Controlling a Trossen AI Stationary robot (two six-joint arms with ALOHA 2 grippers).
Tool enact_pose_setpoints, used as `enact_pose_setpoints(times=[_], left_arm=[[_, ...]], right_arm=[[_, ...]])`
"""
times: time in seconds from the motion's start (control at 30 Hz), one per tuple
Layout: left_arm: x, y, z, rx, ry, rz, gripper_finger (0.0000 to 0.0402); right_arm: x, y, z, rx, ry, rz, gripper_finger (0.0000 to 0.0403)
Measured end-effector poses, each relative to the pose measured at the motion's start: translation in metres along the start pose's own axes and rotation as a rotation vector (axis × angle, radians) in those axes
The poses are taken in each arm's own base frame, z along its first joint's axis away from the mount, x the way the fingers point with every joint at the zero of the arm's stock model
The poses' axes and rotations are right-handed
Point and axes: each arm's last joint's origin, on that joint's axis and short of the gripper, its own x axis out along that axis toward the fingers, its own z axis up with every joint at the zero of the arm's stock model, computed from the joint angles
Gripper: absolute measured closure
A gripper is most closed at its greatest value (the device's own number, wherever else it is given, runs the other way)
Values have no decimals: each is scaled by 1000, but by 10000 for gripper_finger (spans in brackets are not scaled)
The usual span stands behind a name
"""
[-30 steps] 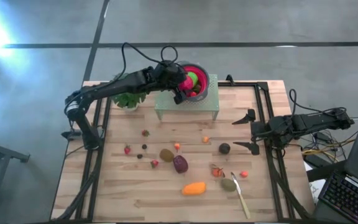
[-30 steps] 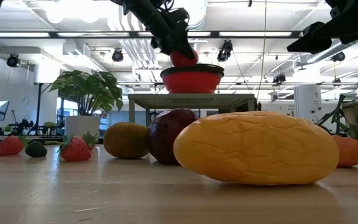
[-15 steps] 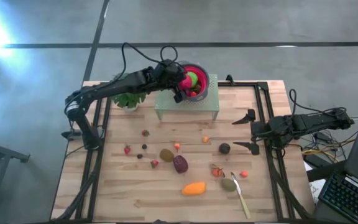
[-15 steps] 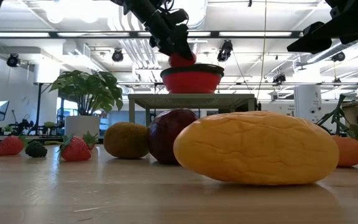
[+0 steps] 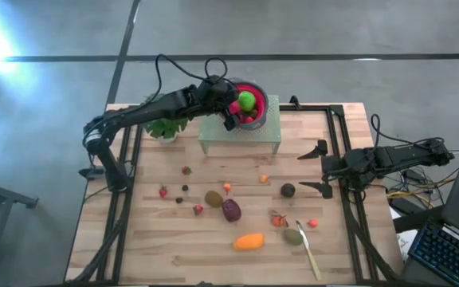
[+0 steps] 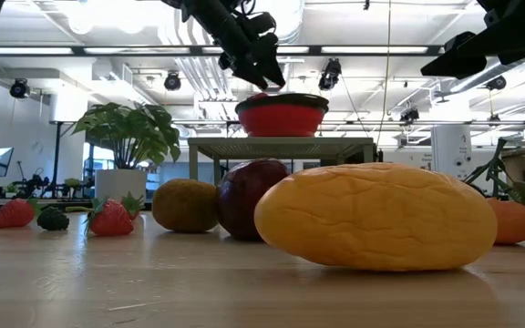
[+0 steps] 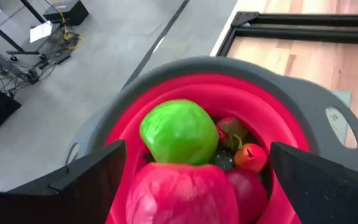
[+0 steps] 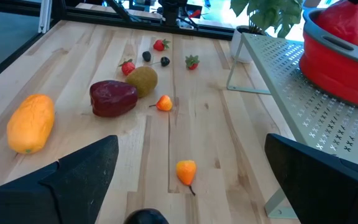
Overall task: Pick & Place Fruit
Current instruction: Put the kiwi into the red strainer bowl on the shelf
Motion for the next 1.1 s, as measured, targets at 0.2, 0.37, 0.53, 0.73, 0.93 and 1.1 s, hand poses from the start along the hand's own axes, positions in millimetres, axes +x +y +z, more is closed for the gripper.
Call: enact_pose_setpoints(times=[0.2,0.37,0.53,0.73,0.93,1.1], left_arm=[[-5,-2,8,-31,-27,-8,2],[-19,-10,19,-18,-13,-41,2],[-41,-30,26,10,59,-114,2],[-66,-64,20,24,186,-189,2],[-76,-104,-7,70,352,-256,2],[-87,-147,-35,222,412,-332,3]], right_arm=[[0,0,0,0,0,0,3],[0,0,0,0,0,0,3],[0,0,0,0,0,0,3],[0,0,0,0,0,0,3],[0,0,0,0,0,-1,3],[0,0,0,0,0,0,3]])
